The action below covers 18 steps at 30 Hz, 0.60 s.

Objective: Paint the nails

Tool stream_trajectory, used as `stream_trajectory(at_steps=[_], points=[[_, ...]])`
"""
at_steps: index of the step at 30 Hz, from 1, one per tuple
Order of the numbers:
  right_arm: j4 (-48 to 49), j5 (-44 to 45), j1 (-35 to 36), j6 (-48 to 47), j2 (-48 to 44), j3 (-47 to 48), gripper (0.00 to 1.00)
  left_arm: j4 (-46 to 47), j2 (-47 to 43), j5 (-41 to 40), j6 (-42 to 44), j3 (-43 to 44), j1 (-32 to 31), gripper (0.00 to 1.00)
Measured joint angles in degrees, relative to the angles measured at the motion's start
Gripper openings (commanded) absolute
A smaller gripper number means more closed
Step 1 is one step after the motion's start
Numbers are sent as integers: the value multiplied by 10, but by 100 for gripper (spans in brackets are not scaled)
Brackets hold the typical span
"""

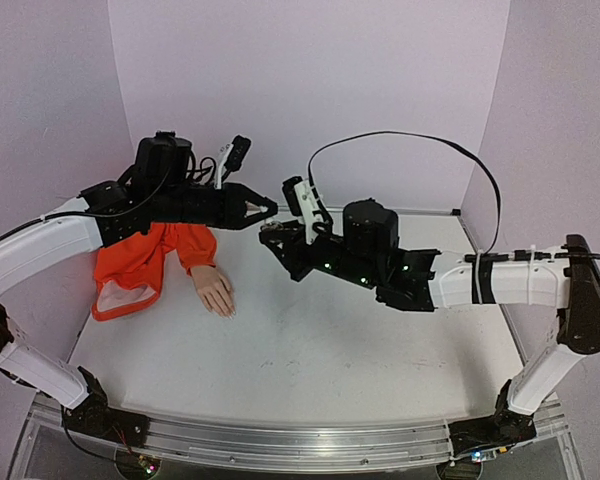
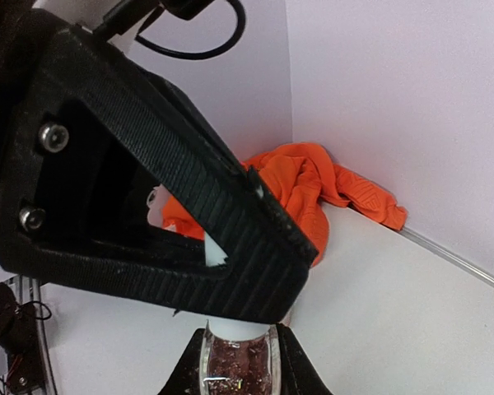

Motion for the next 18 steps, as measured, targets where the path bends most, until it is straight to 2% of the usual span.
stream_trajectory(at_steps=[2, 4, 6, 10, 15, 16, 18], points=[[-4, -56, -17, 5, -15, -11, 0, 4, 0, 39, 27, -2, 3, 0], [-8, -190, -46, 13, -42, -28, 0, 14, 0, 85, 50, -2, 4, 0], [-9, -273, -72, 23, -54, -32, 0, 35, 3, 142, 77, -2, 4, 0], [-6, -500, -113, 62, -62, -32, 0, 58, 8, 249, 122, -2, -4, 0], [-12, -626, -120, 104, -62, -26, 0, 66, 12, 315, 154, -2, -20, 0], [-12, -635, -120, 108, -62, -26, 0, 66, 12, 319, 157, -2, -21, 2], [-12, -641, -120, 111, -62, -26, 0, 65, 12, 325, 163, -2, -23, 11]])
